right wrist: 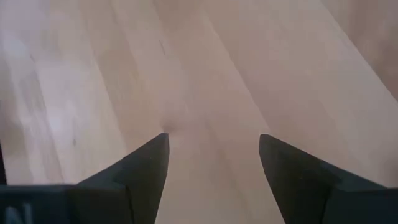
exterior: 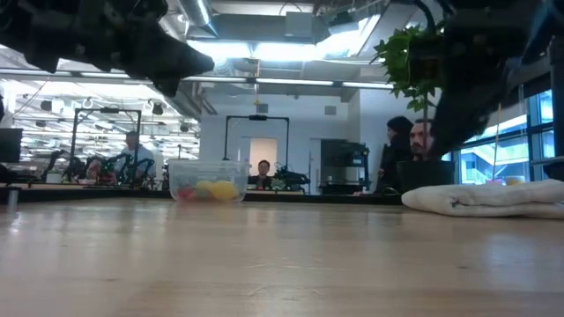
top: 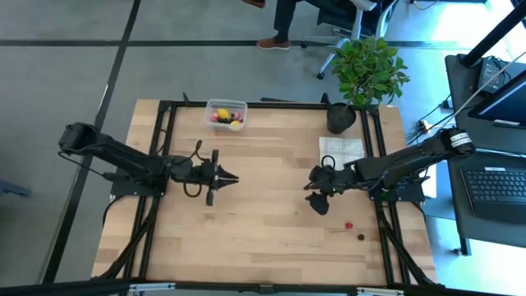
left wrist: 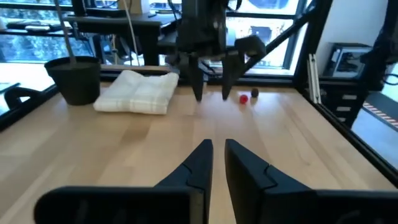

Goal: Pick and placing Produce into tupperware
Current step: Put the red raspberry into the transparent bin

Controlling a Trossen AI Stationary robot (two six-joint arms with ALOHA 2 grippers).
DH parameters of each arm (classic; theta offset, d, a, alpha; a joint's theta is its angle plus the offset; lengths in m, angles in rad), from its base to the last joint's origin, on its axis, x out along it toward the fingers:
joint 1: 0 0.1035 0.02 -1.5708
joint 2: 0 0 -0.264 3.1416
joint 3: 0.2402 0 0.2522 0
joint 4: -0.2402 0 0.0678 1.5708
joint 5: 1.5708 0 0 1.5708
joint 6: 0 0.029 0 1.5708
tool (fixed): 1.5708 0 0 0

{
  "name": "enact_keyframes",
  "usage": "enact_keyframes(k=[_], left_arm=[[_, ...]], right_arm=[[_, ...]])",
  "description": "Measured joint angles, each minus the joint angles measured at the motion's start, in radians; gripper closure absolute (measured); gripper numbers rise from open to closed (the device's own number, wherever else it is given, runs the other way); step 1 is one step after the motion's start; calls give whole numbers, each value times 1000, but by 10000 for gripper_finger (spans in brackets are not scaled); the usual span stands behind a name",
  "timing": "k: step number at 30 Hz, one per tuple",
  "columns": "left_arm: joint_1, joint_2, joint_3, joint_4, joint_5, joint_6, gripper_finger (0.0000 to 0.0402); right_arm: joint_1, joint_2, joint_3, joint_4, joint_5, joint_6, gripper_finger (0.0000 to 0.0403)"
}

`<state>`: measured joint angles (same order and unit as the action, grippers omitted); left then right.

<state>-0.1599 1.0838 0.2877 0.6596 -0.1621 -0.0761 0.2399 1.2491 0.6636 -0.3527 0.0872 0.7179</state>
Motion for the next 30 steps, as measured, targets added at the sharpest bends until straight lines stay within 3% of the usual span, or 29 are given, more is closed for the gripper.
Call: enact_keyframes(k=[6, 10, 19, 25, 30], left_arm=[[-26, 46, -20, 46, -12, 7, 344], [-30, 111, -43, 145, -16, 10, 310], [-11, 194, -51, 246, -18, 4, 255], [-11, 207, -51, 241, -17, 0, 243], [-11, 207, -51, 241, -16, 0, 248]], right_arm=[[92, 0, 173, -389, -2, 181, 151], [188, 0, 197, -506, -3, 336, 151], [397, 12, 195, -629, -4, 580, 151], [467, 106, 194, -646, -15, 589, 151], [482, 212, 193, -634, -119, 593, 151]])
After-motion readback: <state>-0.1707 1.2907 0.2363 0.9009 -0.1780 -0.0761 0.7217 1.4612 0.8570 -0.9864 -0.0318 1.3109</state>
